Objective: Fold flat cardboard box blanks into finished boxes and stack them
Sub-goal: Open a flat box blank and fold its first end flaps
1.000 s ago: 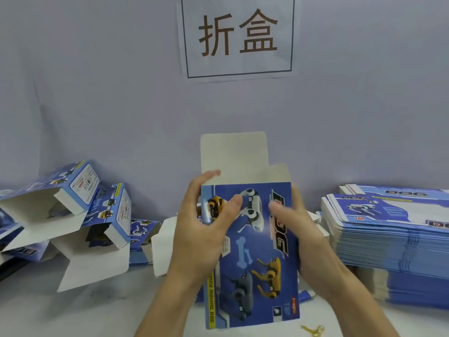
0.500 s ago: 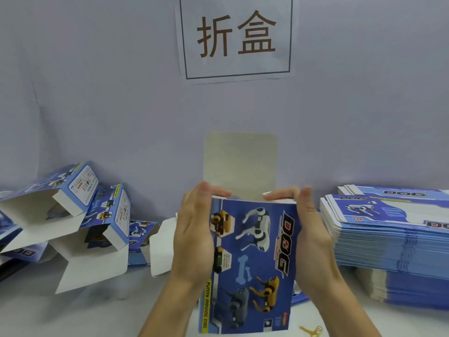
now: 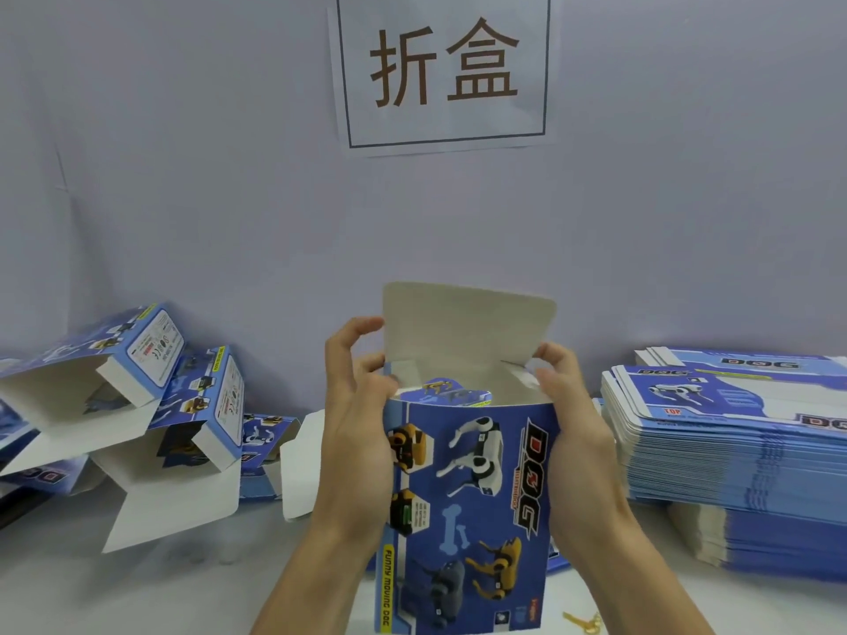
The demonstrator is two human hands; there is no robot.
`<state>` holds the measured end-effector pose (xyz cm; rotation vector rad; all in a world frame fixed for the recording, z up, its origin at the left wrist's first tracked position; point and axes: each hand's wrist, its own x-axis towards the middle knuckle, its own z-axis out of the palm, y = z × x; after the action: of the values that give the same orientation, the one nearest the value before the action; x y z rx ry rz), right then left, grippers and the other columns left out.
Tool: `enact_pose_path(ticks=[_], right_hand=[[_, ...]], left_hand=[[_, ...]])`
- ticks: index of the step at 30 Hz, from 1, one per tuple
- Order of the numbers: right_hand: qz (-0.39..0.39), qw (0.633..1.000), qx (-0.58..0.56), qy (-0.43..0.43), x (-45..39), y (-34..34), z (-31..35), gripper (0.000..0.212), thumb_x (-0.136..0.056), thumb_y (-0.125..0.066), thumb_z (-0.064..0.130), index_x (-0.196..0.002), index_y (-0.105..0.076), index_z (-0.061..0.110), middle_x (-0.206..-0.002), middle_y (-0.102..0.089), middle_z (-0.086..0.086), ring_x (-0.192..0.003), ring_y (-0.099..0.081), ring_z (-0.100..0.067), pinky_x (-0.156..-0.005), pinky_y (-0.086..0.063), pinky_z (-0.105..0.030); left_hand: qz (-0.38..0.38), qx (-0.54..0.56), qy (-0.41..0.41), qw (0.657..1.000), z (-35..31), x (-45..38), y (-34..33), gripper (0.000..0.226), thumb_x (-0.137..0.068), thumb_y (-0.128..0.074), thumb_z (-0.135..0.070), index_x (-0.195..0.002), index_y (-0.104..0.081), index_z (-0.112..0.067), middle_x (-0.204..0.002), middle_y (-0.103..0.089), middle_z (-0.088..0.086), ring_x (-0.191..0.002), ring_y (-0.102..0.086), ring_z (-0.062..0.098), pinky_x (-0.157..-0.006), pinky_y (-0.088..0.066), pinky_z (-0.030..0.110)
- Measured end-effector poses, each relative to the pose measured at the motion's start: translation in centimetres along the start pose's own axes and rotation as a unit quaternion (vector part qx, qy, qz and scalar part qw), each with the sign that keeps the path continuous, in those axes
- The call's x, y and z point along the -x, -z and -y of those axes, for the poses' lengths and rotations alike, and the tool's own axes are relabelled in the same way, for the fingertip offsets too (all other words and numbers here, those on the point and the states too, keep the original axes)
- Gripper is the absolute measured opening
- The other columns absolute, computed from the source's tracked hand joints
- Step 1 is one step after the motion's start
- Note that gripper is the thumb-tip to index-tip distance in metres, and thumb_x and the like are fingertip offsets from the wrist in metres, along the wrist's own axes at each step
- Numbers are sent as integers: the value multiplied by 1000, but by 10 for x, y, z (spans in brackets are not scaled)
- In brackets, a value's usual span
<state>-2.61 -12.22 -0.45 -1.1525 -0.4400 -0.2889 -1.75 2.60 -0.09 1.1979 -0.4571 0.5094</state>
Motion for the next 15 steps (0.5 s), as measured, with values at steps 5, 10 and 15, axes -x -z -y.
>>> enact_pose_path(ticks=[5,10,15], right_hand=[[28,996,-81,22,2,4,0,35,-90,-50,53,-95,-62,20,-78,-72,-8,-65,-72,-23,-53,-56,-28],[67,998,-14,2,-5,13,5,34,-73,-55,18,-107,-58,19,-96,-69,-16,-68,-73,-20,-52,-56,-26],[98,995,29,11,-2,19,1,52,-74,-74,54,-121,-64,37,-116,-71,-13,-96,-73,-32,-71,-61,-39]], left_hand=[[16,71,-7,997,2,6,1,13,-86,-52,-37,-88,-50,-25,-106,-60,5,-75,-56,33,-62,-50,45],[48,39,-28,998,3,7,5,22,-74,-61,-50,-85,-53,-32,-115,-61,-4,-97,-71,25,-65,-60,39],[70,-65,-48,994,4,6,13,39,-77,-64,-48,-114,-54,-37,-106,-68,-7,-98,-72,31,-65,-61,45]])
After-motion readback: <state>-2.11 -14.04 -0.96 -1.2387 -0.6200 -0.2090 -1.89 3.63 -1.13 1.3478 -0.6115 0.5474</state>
